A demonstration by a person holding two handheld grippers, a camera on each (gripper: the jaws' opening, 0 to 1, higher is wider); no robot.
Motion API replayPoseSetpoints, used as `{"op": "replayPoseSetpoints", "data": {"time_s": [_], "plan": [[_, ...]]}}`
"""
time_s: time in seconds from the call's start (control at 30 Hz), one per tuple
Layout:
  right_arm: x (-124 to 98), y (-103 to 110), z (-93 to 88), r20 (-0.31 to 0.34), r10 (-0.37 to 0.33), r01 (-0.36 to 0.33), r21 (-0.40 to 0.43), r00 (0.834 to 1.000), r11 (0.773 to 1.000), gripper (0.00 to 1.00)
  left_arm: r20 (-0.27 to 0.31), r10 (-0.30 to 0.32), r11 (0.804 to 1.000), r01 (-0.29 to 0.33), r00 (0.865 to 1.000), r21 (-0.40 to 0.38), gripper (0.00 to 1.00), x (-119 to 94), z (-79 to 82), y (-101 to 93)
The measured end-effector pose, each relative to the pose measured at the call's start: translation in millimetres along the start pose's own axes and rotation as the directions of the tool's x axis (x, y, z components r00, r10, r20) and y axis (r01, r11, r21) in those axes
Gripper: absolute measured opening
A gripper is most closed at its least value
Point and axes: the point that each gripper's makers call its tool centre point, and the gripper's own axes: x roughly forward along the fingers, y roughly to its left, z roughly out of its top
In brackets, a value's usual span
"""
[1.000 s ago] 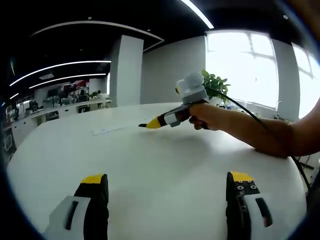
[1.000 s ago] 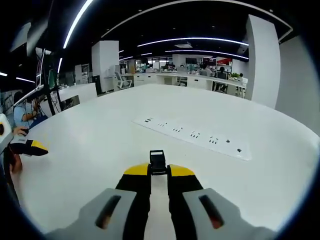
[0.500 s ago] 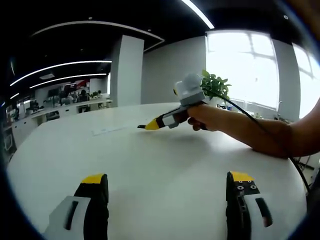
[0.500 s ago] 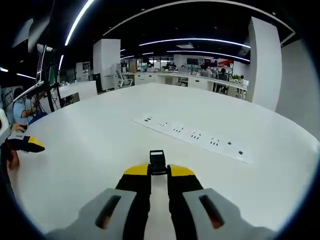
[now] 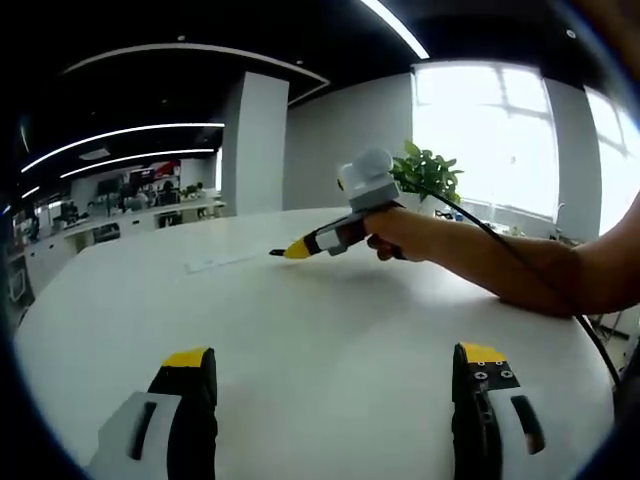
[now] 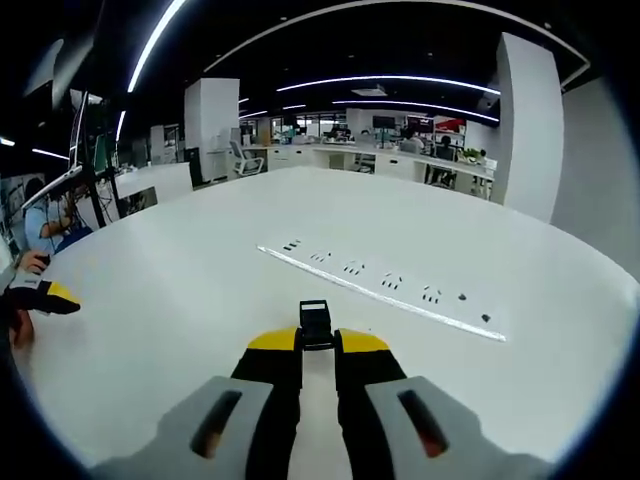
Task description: Snap the two parts of the plastic buckle together until the buckle closes and remains connected.
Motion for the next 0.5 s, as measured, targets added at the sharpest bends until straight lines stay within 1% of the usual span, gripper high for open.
{"op": "replayPoseSetpoints", "data": {"time_s": [0.5], "plan": [[2.1, -0.1, -7.6, -0.022, 0.001, -0.001, -0.012, 1.000, 1.000, 0.11, -0.005, -0.004, 1.000, 0.004, 1.000, 0.003, 1.00, -0.8, -1.3, -1.5]]}}
